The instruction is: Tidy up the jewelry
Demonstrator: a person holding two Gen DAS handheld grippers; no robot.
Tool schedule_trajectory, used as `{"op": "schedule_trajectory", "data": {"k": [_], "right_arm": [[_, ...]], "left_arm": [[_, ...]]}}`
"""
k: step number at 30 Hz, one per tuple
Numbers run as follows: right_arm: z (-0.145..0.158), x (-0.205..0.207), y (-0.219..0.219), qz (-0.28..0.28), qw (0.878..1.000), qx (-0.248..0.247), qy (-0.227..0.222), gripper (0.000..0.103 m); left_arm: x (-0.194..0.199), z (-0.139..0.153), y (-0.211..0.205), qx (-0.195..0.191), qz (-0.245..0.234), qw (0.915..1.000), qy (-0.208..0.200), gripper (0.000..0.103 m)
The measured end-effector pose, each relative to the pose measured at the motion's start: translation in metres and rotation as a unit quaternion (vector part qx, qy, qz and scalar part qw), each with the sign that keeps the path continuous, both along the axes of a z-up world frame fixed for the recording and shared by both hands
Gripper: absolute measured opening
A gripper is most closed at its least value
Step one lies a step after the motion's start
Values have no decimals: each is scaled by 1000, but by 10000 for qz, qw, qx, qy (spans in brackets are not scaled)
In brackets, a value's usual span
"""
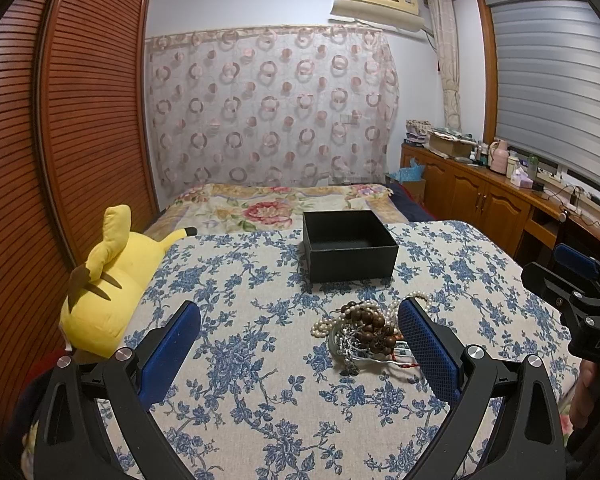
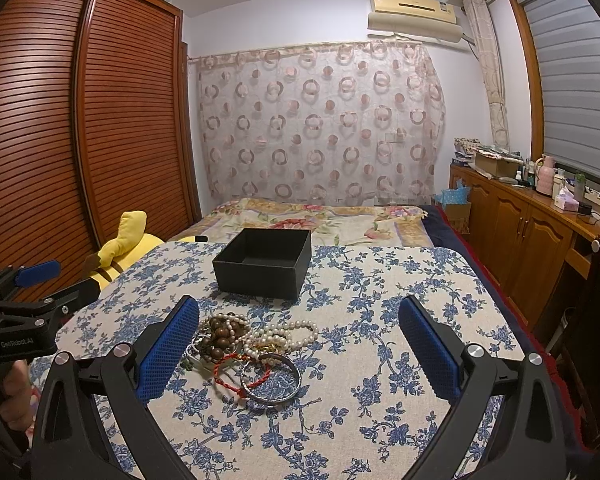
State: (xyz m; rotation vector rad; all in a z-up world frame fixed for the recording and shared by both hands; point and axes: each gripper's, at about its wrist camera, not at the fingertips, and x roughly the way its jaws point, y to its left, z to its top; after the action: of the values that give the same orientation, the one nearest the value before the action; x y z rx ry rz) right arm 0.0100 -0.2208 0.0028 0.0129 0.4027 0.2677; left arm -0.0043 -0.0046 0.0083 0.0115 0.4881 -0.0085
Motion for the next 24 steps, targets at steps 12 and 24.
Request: {"op": "schedule_trajectory", "data": {"k": [12,24], "right_arm": [[-1,0,0,8,10000,-3,-4,101],[-2,0,1,6,10000,-6,12,101]], "left_arm": [[0,0,0,6,-3,10000,-6,95],[-1,5,-2,-5,-19,10000,4,95]]}}
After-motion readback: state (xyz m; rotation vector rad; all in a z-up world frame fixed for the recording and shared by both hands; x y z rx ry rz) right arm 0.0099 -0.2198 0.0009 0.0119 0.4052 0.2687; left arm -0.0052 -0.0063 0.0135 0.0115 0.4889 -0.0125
